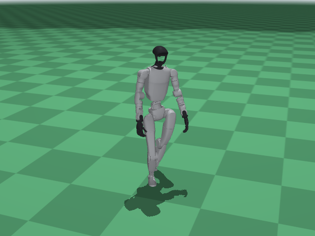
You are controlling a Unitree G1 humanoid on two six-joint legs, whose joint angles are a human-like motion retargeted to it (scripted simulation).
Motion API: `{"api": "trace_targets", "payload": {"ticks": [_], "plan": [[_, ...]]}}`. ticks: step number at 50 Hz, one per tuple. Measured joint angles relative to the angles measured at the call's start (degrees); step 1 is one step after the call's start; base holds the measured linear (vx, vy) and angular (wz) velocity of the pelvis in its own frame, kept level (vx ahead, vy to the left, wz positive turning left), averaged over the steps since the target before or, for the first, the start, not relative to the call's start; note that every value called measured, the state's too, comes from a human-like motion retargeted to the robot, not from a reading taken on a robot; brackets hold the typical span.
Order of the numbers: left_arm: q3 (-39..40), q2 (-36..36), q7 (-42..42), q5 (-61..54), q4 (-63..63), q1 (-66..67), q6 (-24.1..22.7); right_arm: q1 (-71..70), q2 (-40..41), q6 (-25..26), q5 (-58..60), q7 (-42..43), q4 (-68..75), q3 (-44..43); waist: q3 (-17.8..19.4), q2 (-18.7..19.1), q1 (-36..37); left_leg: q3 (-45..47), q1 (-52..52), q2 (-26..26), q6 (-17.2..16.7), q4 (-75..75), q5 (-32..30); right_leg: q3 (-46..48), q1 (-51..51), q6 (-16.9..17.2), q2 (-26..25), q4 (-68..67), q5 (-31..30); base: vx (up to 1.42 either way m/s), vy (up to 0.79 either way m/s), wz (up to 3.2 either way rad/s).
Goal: Walk
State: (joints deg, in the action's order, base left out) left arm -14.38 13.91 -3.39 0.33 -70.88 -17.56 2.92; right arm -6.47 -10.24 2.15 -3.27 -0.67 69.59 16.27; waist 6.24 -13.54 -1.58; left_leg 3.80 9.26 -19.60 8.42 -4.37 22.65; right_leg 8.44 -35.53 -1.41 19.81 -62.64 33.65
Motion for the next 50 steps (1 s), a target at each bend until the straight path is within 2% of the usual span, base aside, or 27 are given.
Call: {"api": "trace_targets", "payload": {"ticks": [5, 9, 15, 20, 22, 24, 27, 29, 32, 36, 40, 43, 46, 50], "plan": [[-0.5, -0.7, -1.0, 0.4, 0.7, -0.8, -1.0, 0.7, 0.5, 0.3, 0.6, -0.7, 0.0, -0.1, -1.5, 3.1, 0.4, 0.2, 0.7, 3.7, 0.0, -2.7, 4.3, 3.0, 0.2, 3.1, -7.3, 18.5, -4.6, 0.31, 0.0, -0.06], [-1.0, -1.4, -1.5, 0.9, 1.0, 0.0, -1.5, 1.3, 0.9, 0.3, 1.3, -0.9, -0.1, -0.2, -1.8, 2.6, 0.6, 0.2, 1.2, 3.2, 0.1, -7.1, 7.4, 2.9, -1.1, 4.3, -7.5, 20.5, -5.3, 0.3, -0.04, -0.01], [-0.6, -1.8, -2.4, 1.6, -0.1, 2.1, -1.8, 1.4, 0.9, 0.0, 2.5, -1.3, 0.1, -0.6, -3.1, 4.3, 0.5, 0.0, 0.2, 5.5, -1.2, -17.3, 12.1, 4.5, 0.7, 3.0, -8.9, 19.5, -7.8, 0.37, -0.06, 0.03], [1.0, -1.7, -2.2, 0.9, -2.2, 4.7, -1.8, 1.3, 0.6, -0.2, 2.9, -1.3, 0.5, -0.4, -4.0, 6.9, 0.7, -0.6, -1.8, 9.5, -4.1, -29.0, 13.7, 5.5, 3.4, 0.9, -12.1, 17.5, -8.5, 0.38, -0.06, -0.04], [1.9, -1.5, -1.8, 0.4, -3.2, 5.6, -1.8, 0.9, 0.4, -0.4, 2.9, -1.3, 0.7, -0.1, -4.4, 8.8, 0.9, -0.7, -3.4, 12.5, -6.2, -35.1, 13.2, 6.5, 5.3, -0.5, -14.9, 18.6, -7.9, 0.37, -0.07, -0.11], [2.9, -1.2, -1.5, -0.2, -4.2, 6.3, -1.9, 0.3, 0.0, -0.5, 2.5, -1.4, 1.1, 0.3, -4.7, 12.4, 1.4, -0.6, -5.7, 17.6, -9.1, -42.9, 11.8, 8.4, 8.5, -1.9, -19.7, 22.7, -8.8, 0.34, -0.06, -0.14], [3.9, -0.8, -0.9, -0.7, -4.6, 7.4, -1.9, -0.6, -0.4, -0.7, 2.0, -1.5, 1.1, 0.6, -4.9, 15.6, 2.4, 0.2, -9.8, 23.8, -12.9, -54.7, 5.9, 9.6, 11.5, -3.7, -24.5, 25.8, -9.2, 0.29, -0.04, -0.09], [4.3, -0.7, -0.5, -0.8, -4.4, 8.2, -2.0, -0.9, -0.6, -0.7, 1.7, -1.5, 0.8, 0.8, -4.7, 16.9, 3.5, 0.8, -12.3, 26.7, -14.1, -62.0, 2.5, 9.8, 12.3, -4.6, -26.0, 24.6, -8.1, 0.28, -0.03, -0.1], [4.8, -0.3, -0.2, -1.1, -3.5, 8.1, -1.7, -2.8, -1.3, -0.5, 1.5, -1.6, 0.6, 0.9, -4.7, 18.6, 5.1, 1.1, -18.0, 31.4, -14.0, -71.0, 0.5, 9.9, 15.4, -5.4, -29.4, 29.0, -8.7, 0.29, -0.04, -0.1], [4.7, -0.5, 0.2, -1.2, -2.3, 8.1, -1.6, -4.9, -1.5, -0.3, 1.5, -1.3, 0.5, 1.2, -4.1, 19.3, 7.6, 1.9, -24.3, 35.4, -10.9, -77.5, 4.7, 9.2, 18.0, -5.5, -30.9, 29.4, -7.1, 0.29, -0.04, -0.12], [4.3, -0.9, 0.2, -1.2, -1.4, 7.8, -1.6, -7.4, -1.3, -0.1, 1.3, -1.2, 0.4, 1.6, -3.5, 18.7, 9.8, 2.6, -30.3, 36.0, -8.0, -76.4, 9.7, 7.7, 20.5, -5.1, -30.7, 30.1, -5.2, 0.3, -0.03, -0.14], [4.1, -1.2, 0.0, -1.4, -1.3, 7.3, -1.4, -9.3, -0.8, -0.1, 0.7, -1.4, 0.3, 1.7, -2.9, 17.5, 10.8, 3.3, -34.0, 33.9, -6.5, -70.7, 11.7, 6.4, 22.7, -4.6, -29.6, 31.7, -4.0, 0.31, -0.03, -0.1], [3.9, -1.7, -0.3, -1.1, -1.6, 7.2, -1.3, -10.4, -0.1, -0.1, 0.4, -1.6, -0.1, 1.9, -2.6, 16.9, 11.3, 3.7, -36.7, 31.5, -6.3, -63.1, 11.9, 5.2, 24.1, -4.2, -28.7, 32.3, -2.8, 0.29, -0.01, -0.14], [3.5, -2.4, -0.9, -0.4, -2.4, 7.0, -1.1, -11.3, 0.8, -0.2, 0.1, -2.0, -0.7, 2.4, -2.7, 15.6, 11.2, 4.1, -38.8, 27.1, -7.2, -50.4, 8.9, 3.9, 25.5, -3.6, -27.1, 33.3, -1.6, 0.26, 0.01, -0.07]]}}
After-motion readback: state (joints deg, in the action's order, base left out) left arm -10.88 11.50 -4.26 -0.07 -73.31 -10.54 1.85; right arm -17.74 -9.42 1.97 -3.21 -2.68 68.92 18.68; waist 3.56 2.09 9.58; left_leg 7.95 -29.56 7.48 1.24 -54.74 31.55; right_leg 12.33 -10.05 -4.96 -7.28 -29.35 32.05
